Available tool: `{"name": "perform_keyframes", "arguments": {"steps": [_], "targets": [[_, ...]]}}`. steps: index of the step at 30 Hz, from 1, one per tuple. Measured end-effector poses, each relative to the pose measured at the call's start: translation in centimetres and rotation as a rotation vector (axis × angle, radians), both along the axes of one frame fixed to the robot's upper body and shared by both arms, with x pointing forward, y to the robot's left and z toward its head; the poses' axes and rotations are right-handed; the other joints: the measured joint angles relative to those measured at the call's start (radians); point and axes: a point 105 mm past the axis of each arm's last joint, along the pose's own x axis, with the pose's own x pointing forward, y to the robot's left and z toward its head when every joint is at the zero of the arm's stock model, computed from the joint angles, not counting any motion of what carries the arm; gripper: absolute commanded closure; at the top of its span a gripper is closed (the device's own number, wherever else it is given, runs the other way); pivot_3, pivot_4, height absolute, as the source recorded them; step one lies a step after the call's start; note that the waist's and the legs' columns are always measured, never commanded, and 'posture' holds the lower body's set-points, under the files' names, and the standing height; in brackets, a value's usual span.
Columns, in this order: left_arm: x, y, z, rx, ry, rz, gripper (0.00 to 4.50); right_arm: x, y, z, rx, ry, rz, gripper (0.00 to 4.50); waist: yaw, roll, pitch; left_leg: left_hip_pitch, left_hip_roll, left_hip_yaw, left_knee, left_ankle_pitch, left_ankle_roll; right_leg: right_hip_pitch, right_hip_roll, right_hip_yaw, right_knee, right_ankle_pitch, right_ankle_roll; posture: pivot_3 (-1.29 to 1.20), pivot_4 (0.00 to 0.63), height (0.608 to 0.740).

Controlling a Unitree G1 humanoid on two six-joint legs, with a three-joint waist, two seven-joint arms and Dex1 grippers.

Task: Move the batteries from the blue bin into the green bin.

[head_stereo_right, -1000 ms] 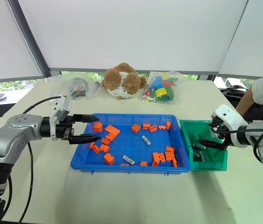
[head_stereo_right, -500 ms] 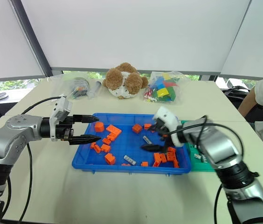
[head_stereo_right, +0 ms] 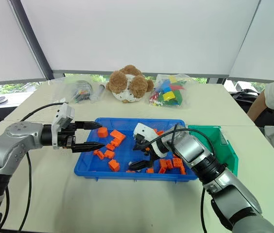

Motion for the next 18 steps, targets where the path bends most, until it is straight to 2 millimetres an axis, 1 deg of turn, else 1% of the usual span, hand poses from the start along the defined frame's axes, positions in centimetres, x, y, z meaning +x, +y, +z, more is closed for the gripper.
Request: {"name": "perform_keyframes", "arguments": {"steps": [2, 5, 11, 14, 18], "targets": [[-0.2, 0.0, -0.2, 0.002, -0.001, 0.005, 0.0, 0.0, 0.3, -0.4, -0.021, -0.008, 0.017, 0.07, -0.001, 0.0, 0.0, 0.0, 0.0, 0.0, 0.0, 0.0, 0.0, 0.0, 0.0, 0.0, 0.0, 0.0, 0.0, 0.0, 0.15, 0.733], [-0.2, 0.1, -0.3, 0.0, -0.002, 0.018, 0.0, 0.2, 0.1, -1.5, -0.081, -0.027, 0.027, 0.07, -0.001, 0.0, 0.0, 0.0, 0.0, 0.0, 0.0, 0.0, 0.0, 0.0, 0.0, 0.0, 0.0, 0.0, 0.0, 0.0, 0.15, 0.733], [-0.3, 0.1, 0.2, -0.003, -0.031, 0.028, 0.0, 0.9, 0.2, -1.2, -0.124, -0.148, 0.052, 0.07, -0.001, 0.0, 0.0, 0.0, 0.0, 0.0, 0.0, 0.0, 0.0, 0.0, 0.0, 0.0, 0.0, 0.0, 0.0, 0.0, 0.15, 0.733], [-0.3, 0.1, 0.2, -0.004, -0.032, 0.031, 0.0, 1.5, -0.4, -2.1, -0.187, -0.188, 0.03, 0.07, 0.0, 0.0, 0.0, 0.0, 0.0, 0.0, 0.0, 0.0, 0.0, 0.0, 0.0, 0.0, 0.0, 0.0, 0.0, 0.0, 0.15, 0.733], [-0.3, 0.1, 0.2, -0.004, -0.032, 0.031, 0.0, 1.8, -0.4, -1.8, -0.205, -0.254, 0.043, 0.07, -0.001, 0.0, 0.0, 0.001, 0.0, 0.0, 0.0, 0.0, 0.0, 0.0, 0.0, 0.0, 0.0, 0.0, 0.0, 0.0, 0.15, 0.733]]}}
